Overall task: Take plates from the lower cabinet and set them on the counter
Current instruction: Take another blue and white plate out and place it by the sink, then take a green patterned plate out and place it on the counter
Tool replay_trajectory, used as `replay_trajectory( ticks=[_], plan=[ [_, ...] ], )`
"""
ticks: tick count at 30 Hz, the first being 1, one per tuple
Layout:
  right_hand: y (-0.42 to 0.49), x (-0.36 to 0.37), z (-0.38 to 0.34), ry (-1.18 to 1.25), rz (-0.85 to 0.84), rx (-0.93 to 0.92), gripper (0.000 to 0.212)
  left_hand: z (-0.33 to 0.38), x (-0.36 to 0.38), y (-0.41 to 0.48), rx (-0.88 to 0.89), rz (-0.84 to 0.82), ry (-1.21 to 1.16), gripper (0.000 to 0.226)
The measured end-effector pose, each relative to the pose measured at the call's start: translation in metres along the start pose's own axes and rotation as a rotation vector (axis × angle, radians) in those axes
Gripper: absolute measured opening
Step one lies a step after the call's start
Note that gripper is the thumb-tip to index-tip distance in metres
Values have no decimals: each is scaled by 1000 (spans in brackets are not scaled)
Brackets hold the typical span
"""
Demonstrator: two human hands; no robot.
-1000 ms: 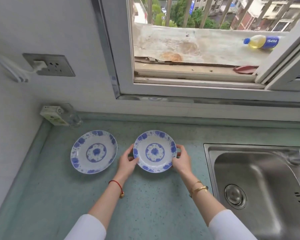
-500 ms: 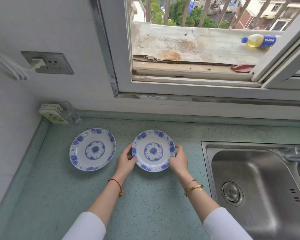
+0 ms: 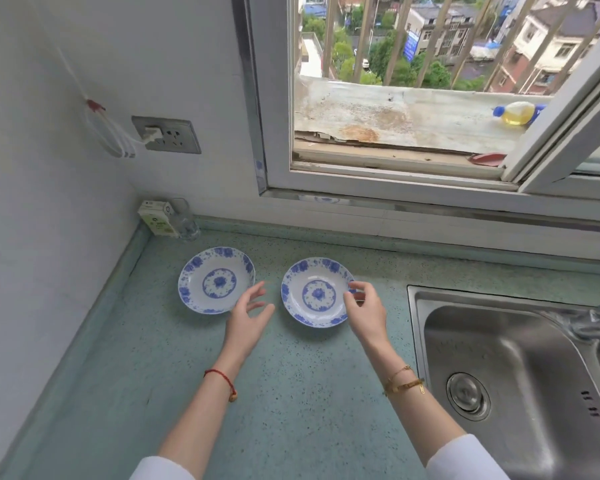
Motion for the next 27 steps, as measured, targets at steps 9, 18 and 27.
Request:
replay_trajectory(
  ticks=[9, 18, 27],
  plan=[
    [-80, -23, -67, 319, -283, -110, 18, 65, -56, -126, 154, 258, -118, 39],
    [-194, -51, -68, 332, -732, -227, 18, 69, -41, -318, 153, 618, -220, 40],
    [-354, -42, -37, 239, -1193, -259, 21, 9, -19, -549, -29, 1087, -310, 41]
  ],
)
Point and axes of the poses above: each hand's wrist, its own y-axis towards the middle knuckle, its own x-axis out of the palm, z = x × y, the point moved 7 cm from there along y, towards the middle knuckle, and after that the axes turned 5 degrees about y, right-handed, at the moved point
